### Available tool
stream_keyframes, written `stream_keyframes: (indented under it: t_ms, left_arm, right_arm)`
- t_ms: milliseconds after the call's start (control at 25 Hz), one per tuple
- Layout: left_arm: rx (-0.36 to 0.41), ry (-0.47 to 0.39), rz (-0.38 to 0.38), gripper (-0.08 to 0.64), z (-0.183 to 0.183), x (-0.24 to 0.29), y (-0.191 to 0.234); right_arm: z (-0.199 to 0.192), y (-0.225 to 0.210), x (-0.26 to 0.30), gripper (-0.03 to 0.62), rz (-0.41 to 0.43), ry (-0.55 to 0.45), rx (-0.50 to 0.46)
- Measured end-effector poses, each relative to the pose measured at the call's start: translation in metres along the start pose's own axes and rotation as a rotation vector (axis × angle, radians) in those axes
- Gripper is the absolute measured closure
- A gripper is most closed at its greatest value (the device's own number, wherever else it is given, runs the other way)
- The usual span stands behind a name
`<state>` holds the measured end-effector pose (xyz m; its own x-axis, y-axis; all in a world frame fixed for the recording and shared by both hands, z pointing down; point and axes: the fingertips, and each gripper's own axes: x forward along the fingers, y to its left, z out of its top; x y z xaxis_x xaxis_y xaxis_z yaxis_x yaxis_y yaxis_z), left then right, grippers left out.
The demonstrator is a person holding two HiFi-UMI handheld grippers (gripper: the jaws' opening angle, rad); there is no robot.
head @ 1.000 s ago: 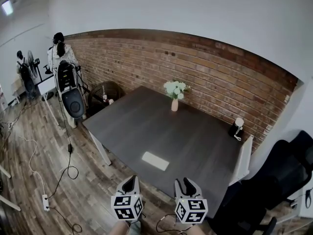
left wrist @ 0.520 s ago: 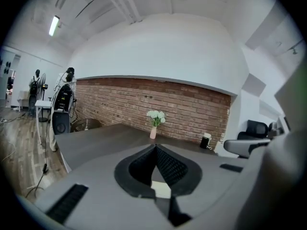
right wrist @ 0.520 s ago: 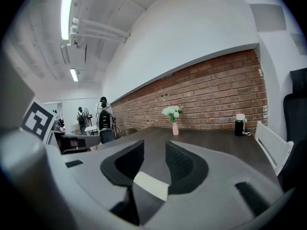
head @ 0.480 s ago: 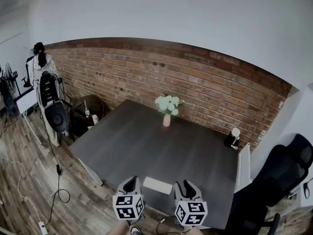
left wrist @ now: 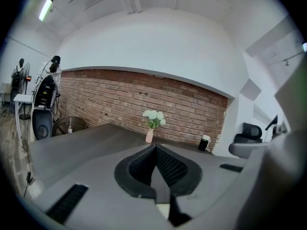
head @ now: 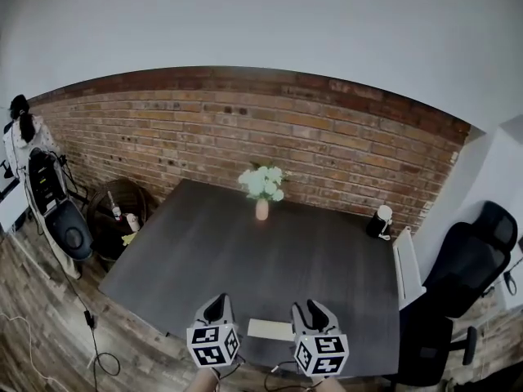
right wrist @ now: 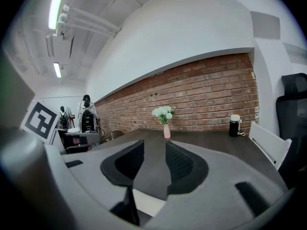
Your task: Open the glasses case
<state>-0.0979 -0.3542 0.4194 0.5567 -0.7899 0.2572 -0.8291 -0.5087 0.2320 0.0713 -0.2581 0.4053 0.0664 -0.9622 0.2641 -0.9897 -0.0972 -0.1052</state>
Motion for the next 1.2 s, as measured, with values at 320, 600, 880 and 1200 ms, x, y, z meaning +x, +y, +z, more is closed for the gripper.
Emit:
stream_keyframes:
  t_ms: [320,600,880,1200]
  left_arm:
    - [-0.042,0.049,-0.024,0.565,-0.011,0.044,0.002]
    - [-0.023,0.066,-0.031,0.565,-0.015,0.066,-0.015]
    - [-0.030,0.145,-0.007,0.565,-0.049,0.063,-0.023]
    - [-0.028,0.261,0.015,0.565,-0.111,0.063,-0.017]
  right_arm:
    - [-0.007,-0.025,0.019,0.449,-0.059,0.040,0.005]
    - [-0.006,-0.042,0.037,0.449,-0.030,0.065,-0.006]
    - [-0.028,-0.053,0.038,0.449,-0.004,0.133,-0.003]
    - [-0.083,-0.059,0.046,0.448,0.015,0.235,0.030]
